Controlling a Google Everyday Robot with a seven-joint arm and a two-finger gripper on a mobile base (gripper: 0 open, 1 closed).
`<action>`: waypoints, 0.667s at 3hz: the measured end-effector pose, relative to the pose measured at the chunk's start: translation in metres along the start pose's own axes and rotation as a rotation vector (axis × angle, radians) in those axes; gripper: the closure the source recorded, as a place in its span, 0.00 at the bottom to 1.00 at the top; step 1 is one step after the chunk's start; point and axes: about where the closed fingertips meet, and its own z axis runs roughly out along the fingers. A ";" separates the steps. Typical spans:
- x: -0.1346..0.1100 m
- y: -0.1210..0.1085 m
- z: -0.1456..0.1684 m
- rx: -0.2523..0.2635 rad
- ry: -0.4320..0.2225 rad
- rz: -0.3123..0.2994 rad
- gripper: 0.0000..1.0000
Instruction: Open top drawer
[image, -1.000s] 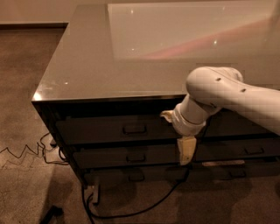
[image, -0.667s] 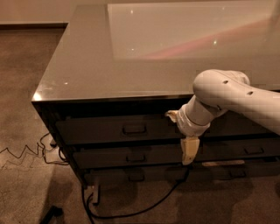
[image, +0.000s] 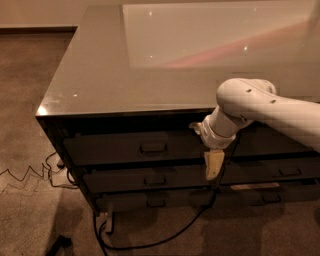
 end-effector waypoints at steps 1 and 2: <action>-0.002 -0.015 0.015 -0.015 -0.001 -0.011 0.00; -0.003 -0.020 0.037 -0.069 0.008 -0.025 0.19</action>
Offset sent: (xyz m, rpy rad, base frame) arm 0.0355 0.0255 -0.0523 -0.0535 0.1105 0.0676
